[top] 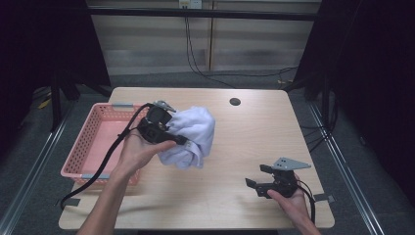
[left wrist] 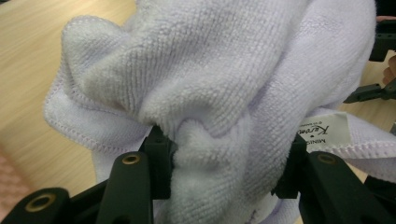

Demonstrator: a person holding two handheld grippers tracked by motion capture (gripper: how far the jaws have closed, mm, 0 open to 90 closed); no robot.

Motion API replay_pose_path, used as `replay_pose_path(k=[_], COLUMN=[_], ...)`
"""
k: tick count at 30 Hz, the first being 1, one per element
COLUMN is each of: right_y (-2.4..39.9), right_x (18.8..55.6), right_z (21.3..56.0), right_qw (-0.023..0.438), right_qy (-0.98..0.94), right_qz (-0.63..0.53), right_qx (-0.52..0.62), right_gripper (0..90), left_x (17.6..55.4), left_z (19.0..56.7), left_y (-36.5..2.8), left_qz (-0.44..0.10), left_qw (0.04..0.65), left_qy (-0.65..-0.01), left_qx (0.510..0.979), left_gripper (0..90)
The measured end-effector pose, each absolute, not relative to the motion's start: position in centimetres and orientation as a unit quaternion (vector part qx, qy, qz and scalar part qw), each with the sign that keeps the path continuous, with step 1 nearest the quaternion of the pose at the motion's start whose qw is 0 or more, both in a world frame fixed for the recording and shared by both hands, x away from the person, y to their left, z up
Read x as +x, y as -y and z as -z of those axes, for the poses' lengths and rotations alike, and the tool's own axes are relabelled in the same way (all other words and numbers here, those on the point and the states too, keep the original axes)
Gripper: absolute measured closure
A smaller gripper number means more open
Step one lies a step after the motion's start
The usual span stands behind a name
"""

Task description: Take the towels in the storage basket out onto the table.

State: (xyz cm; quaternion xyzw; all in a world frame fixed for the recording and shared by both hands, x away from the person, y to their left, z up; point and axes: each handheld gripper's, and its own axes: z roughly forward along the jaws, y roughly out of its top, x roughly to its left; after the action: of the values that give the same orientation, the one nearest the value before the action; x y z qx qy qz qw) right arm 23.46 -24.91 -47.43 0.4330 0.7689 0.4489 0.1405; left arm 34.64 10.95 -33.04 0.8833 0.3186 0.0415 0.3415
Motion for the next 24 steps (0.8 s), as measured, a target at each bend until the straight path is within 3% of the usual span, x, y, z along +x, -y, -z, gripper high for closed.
replay_pose_path(k=[7,16,24], right_y=[25.5,25.4,25.3], right_x=[23.5,23.4,23.4], right_z=[47.3,47.5,47.5], right_qw=[0.145,0.144,0.141], right_qy=[-0.762,-0.763,-0.765], right_qz=[-0.452,-0.451,-0.449], right_qx=[0.440,0.440,0.440], right_gripper=[18.5,18.5,18.5], left_x=[35.0,34.8,34.5], left_z=[35.4,42.6,44.4], left_y=[-7.8,-4.1,-3.5], left_qz=[-0.024,-0.003,-0.009], left_qw=[0.343,0.307,0.315], left_qy=[-0.304,-0.290,-0.282], left_qx=[0.888,0.906,0.906], left_gripper=[52.5,50.0,40.7])
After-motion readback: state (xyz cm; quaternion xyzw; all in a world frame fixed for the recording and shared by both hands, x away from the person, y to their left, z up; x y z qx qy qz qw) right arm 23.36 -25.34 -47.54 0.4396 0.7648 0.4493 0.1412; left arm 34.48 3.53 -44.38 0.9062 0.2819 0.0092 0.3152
